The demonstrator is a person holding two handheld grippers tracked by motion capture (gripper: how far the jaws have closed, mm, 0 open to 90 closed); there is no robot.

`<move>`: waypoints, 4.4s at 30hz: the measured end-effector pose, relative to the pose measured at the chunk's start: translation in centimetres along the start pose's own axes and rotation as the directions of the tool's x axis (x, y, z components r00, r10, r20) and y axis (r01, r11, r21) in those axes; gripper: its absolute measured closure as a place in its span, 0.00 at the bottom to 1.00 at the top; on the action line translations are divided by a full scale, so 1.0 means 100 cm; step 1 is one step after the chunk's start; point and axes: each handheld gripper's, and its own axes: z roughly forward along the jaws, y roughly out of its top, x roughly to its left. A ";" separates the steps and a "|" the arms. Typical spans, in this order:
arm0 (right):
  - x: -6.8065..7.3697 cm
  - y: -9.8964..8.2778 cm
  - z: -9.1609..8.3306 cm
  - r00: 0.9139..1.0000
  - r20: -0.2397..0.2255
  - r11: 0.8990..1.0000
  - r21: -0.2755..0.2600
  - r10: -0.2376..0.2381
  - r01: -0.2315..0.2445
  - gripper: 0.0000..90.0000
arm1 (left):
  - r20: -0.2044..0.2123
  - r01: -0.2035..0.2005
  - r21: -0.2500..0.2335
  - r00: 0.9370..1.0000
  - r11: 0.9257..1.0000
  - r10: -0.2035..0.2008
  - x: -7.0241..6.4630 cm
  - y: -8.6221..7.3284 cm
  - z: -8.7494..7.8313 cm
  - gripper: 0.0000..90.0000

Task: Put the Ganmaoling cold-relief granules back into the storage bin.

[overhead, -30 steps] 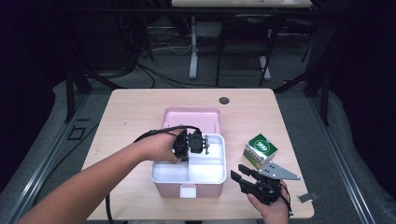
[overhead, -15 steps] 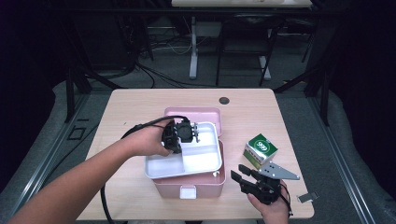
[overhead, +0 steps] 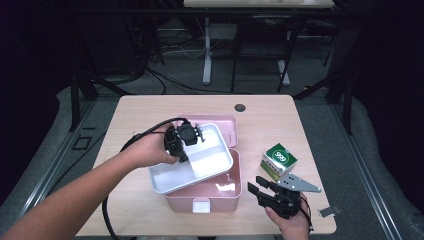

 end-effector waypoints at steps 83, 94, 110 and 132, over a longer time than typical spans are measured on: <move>-0.004 0.006 0.018 1.000 -0.031 1.000 0.008 -0.004 0.004 0.63 | 0.006 0.613 0.022 0.790 0.790 -0.613 0.083 -0.201 0.113 0.99; -0.004 0.006 0.018 0.999 -0.032 1.000 0.007 -0.004 0.004 0.62 | 0.007 0.639 0.005 0.769 0.769 -0.639 0.083 -0.203 0.133 0.98; -0.005 0.008 0.017 1.000 -0.026 1.000 0.000 -0.005 0.005 0.62 | 0.033 0.631 -0.210 0.768 0.746 -0.640 0.068 -0.220 0.100 0.63; -0.016 0.013 0.012 0.995 0.086 0.998 -0.020 -0.049 0.051 0.42 | 0.001 0.531 -0.449 0.804 0.718 -0.594 0.042 -0.223 0.061 0.47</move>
